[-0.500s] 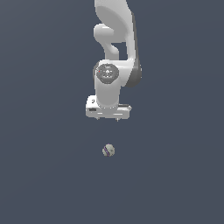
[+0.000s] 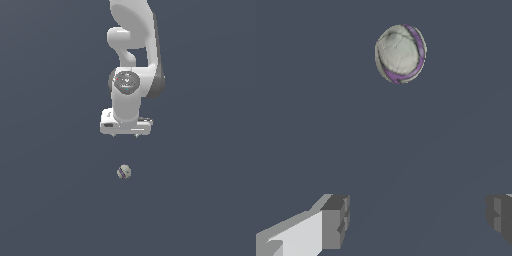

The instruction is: Pick up the object and move it to a goal position.

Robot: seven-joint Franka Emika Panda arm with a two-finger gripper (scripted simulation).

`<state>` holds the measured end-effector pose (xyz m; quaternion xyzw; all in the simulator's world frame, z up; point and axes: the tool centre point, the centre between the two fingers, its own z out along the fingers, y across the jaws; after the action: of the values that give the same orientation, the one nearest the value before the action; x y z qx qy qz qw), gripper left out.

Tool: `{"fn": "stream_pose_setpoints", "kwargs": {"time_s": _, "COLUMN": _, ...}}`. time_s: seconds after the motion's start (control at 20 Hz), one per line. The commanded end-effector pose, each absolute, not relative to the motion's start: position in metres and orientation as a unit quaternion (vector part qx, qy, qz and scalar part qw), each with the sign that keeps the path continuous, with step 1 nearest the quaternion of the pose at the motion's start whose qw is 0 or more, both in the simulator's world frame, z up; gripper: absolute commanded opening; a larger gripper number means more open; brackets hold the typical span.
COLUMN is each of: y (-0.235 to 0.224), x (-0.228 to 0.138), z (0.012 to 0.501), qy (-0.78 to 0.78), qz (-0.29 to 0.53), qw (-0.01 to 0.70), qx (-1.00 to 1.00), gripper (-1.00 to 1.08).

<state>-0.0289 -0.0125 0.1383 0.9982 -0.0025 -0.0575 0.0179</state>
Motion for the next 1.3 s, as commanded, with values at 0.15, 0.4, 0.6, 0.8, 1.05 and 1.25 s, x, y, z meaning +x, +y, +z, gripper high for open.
{"fn": "stream_pose_setpoints", "kwargs": {"time_s": 0.15, "y": -0.012, "x": -0.028, "z": 0.139, "qy": 0.001, "qz": -0.058, "qw": 0.018, "qx": 0.998, "gripper": 1.0}}
{"fn": "stream_pose_setpoints", "kwargs": {"time_s": 0.4, "y": -0.012, "x": -0.02, "z": 0.136, "qy": 0.013, "qz": -0.055, "qw": 0.017, "qx": 0.998, "gripper": 1.0}}
{"fn": "stream_pose_setpoints", "kwargs": {"time_s": 0.6, "y": -0.012, "x": -0.007, "z": 0.132, "qy": 0.031, "qz": -0.049, "qw": 0.016, "qx": 0.998, "gripper": 1.0}}
{"fn": "stream_pose_setpoints", "kwargs": {"time_s": 0.8, "y": -0.012, "x": 0.012, "z": 0.126, "qy": 0.058, "qz": -0.042, "qw": 0.014, "qx": 0.997, "gripper": 1.0}}
{"fn": "stream_pose_setpoints", "kwargs": {"time_s": 1.05, "y": -0.013, "x": 0.042, "z": 0.114, "qy": 0.102, "qz": -0.028, "qw": 0.009, "qx": 0.994, "gripper": 1.0}}
{"fn": "stream_pose_setpoints", "kwargs": {"time_s": 1.25, "y": -0.014, "x": 0.064, "z": 0.103, "qy": 0.135, "qz": -0.018, "qw": 0.006, "qx": 0.991, "gripper": 1.0}}
